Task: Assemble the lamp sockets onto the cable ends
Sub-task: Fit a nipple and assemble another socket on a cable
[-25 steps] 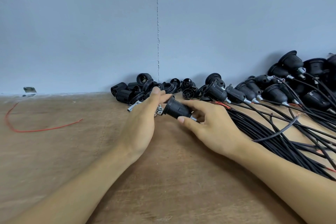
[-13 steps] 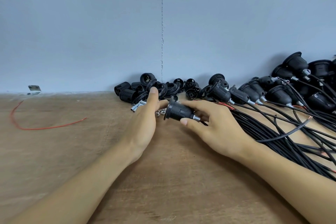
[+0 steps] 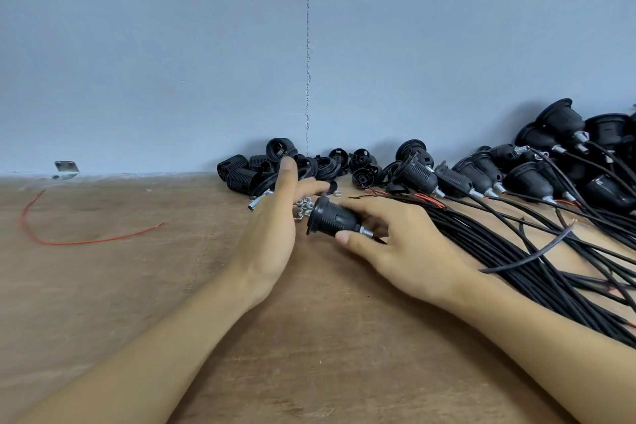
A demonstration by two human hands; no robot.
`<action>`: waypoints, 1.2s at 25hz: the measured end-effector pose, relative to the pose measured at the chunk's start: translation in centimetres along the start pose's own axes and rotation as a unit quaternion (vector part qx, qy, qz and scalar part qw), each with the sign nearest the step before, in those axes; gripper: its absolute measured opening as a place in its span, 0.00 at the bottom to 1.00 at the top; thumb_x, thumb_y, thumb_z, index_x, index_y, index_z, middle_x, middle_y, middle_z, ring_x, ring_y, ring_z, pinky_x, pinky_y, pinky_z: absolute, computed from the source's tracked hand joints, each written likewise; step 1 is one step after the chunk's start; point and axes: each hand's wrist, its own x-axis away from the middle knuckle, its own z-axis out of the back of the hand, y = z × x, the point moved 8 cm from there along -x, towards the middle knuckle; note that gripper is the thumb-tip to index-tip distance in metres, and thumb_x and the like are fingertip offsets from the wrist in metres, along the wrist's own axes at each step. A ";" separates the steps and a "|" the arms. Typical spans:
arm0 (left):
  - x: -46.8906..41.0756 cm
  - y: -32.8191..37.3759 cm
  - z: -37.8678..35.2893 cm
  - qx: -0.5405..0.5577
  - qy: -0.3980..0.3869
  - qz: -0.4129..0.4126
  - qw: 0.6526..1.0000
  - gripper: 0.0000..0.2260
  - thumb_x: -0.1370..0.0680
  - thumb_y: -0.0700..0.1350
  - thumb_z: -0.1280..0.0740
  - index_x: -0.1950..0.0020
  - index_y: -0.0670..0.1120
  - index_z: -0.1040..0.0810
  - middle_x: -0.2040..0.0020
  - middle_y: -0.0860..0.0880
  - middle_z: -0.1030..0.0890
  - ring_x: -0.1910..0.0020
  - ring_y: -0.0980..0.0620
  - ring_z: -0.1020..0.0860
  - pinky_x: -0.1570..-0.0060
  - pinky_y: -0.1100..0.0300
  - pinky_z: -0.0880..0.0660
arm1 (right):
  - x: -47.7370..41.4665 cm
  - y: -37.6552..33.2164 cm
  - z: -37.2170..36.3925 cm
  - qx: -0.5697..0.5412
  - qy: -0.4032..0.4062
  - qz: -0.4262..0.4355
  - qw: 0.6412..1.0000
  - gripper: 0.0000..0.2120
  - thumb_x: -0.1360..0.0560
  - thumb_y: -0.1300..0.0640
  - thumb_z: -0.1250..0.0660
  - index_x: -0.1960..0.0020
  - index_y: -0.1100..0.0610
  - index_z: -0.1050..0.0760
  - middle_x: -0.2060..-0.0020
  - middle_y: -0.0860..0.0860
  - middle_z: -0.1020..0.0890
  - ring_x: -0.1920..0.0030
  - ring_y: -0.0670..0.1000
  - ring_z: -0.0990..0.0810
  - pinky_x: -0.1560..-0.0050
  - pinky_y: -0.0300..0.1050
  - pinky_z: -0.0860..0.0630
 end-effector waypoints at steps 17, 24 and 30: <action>0.7 1.0 -0.8 -0.035 0.005 -0.062 0.997 0.35 0.22 0.71 0.52 0.59 0.52 0.12 0.43 0.64 0.17 0.36 0.71 0.27 0.30 0.56 0.35 | -0.2 1.7 1.6 -0.016 0.066 -0.037 0.997 0.19 0.23 0.55 0.30 0.32 0.48 0.26 0.42 0.41 0.20 0.41 0.40 0.23 0.36 0.37 0.28; 0.5 -0.1 0.7 -0.062 0.068 -0.059 0.994 0.34 0.19 0.64 0.48 0.73 0.43 0.23 0.52 0.61 0.15 0.44 0.67 0.21 0.33 0.51 0.29 | -0.2 2.4 2.1 -0.026 0.083 -0.068 0.994 0.20 0.23 0.54 0.29 0.31 0.49 0.26 0.42 0.42 0.20 0.42 0.39 0.23 0.40 0.30 0.29; 0.1 -1.6 -0.3 -0.090 0.032 -0.037 0.995 0.32 0.17 0.63 0.46 0.70 0.45 0.18 0.57 0.55 0.14 0.51 0.61 0.18 0.36 0.47 0.25 | -0.7 2.3 3.7 0.048 0.139 -0.064 0.987 0.21 0.24 0.51 0.28 0.31 0.49 0.25 0.44 0.42 0.21 0.50 0.36 0.26 0.51 0.20 0.35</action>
